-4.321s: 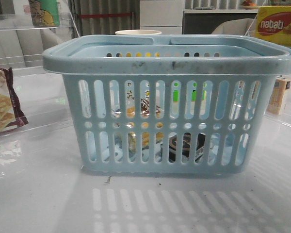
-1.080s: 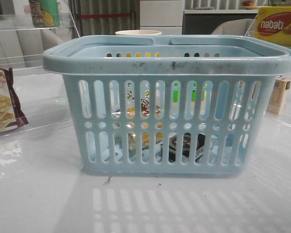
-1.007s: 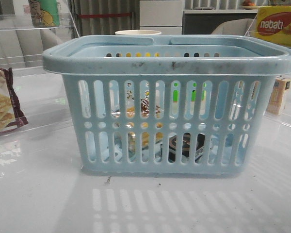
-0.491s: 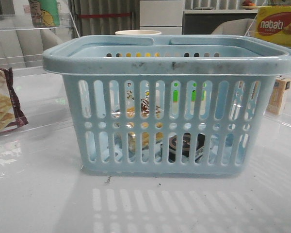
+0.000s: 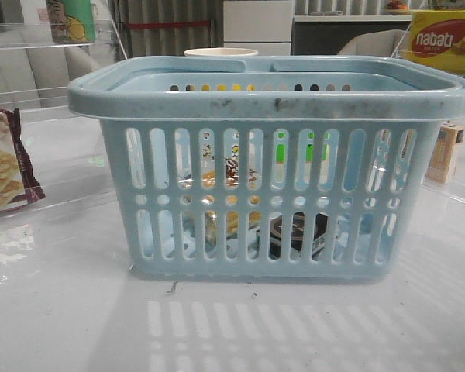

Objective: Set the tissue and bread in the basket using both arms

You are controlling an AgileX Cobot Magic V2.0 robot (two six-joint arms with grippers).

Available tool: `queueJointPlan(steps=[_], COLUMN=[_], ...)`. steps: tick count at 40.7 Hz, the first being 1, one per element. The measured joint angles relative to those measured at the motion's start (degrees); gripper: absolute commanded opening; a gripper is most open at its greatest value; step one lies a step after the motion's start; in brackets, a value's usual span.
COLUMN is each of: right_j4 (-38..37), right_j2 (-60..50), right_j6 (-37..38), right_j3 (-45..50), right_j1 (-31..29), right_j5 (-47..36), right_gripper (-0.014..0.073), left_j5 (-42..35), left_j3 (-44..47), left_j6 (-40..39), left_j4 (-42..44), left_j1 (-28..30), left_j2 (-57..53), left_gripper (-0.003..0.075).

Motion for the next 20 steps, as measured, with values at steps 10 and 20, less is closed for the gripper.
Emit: queueJointPlan(steps=[10,20], right_j4=[-0.23,0.25], right_j2=[-11.08,-13.67], right_j6=[0.0,0.0], right_j3=[17.52,23.2], right_j1=[-10.08,-11.18], right_j5=[-20.51,-29.78], right_gripper=[0.0055,0.0055], left_j5=[0.0,0.0], left_j3=[0.0,0.0], left_j6=[0.0,0.0], left_j4=[0.0,0.0], left_j1=[0.0,0.0], left_j2=[0.0,0.0], left_gripper=[0.0091,0.0091])
